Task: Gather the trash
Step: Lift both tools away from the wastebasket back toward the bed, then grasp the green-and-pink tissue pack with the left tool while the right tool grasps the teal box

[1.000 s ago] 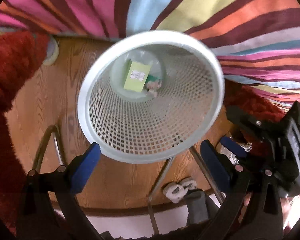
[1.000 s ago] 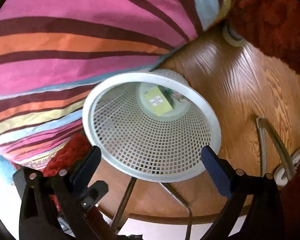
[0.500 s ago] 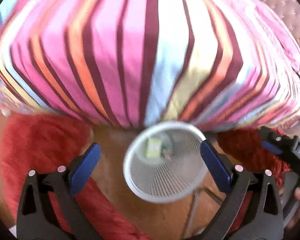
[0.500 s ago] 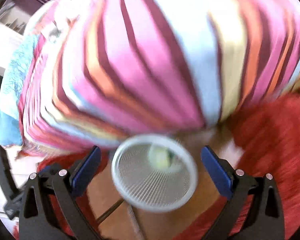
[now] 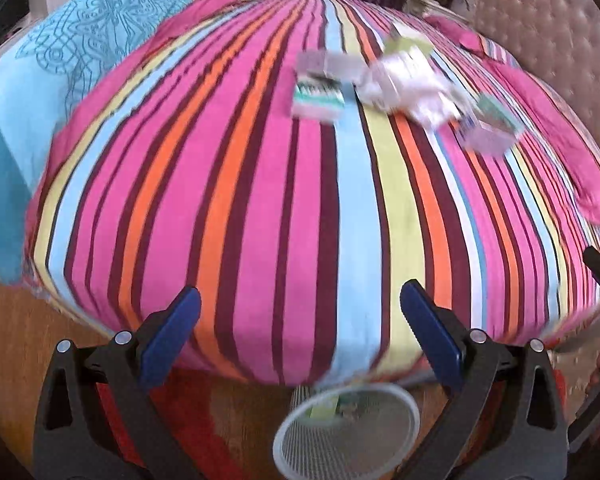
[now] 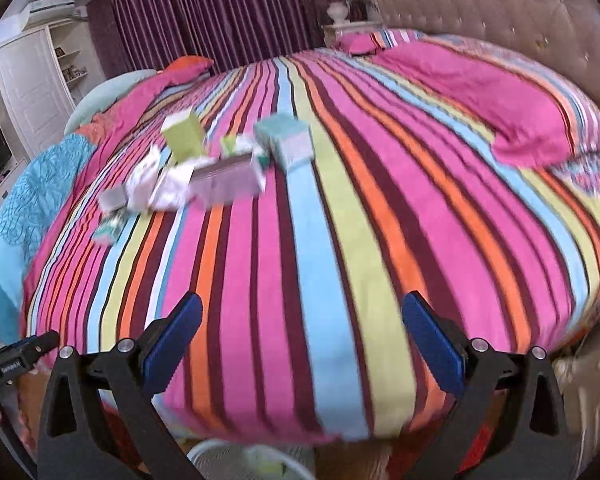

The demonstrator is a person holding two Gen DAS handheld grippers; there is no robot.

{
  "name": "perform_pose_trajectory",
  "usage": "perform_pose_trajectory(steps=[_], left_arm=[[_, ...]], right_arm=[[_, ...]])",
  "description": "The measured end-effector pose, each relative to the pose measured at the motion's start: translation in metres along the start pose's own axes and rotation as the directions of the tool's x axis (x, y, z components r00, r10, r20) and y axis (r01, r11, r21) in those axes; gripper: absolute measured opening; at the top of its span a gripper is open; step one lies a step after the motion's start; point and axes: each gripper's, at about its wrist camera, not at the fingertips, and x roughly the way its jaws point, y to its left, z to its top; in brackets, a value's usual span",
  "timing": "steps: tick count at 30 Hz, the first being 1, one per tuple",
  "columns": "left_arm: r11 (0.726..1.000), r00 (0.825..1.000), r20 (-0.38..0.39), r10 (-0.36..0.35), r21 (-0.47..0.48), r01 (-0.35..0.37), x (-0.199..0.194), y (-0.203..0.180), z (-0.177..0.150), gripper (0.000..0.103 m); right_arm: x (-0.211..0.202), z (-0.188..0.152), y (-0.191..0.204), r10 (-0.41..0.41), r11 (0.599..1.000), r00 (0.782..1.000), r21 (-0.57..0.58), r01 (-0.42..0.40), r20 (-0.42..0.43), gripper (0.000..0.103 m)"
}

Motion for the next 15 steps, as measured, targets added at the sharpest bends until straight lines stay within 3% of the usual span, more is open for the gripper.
perform_pose_trajectory(steps=[5, 15], left_arm=[[0.999, 0.999, 0.040, 0.019, -0.039, -0.018, 0.017, 0.005, 0.041, 0.097], [0.999, 0.999, 0.022, 0.045, -0.013, -0.045, 0.067, -0.002, 0.097, 0.097]], right_arm=[[0.023, 0.035, 0.001, -0.014, 0.998, 1.000, -0.060, 0.015, 0.025, 0.096], [0.074, 0.082, 0.011, -0.029, 0.986, 0.999, -0.161, 0.032, 0.018, 0.096]])
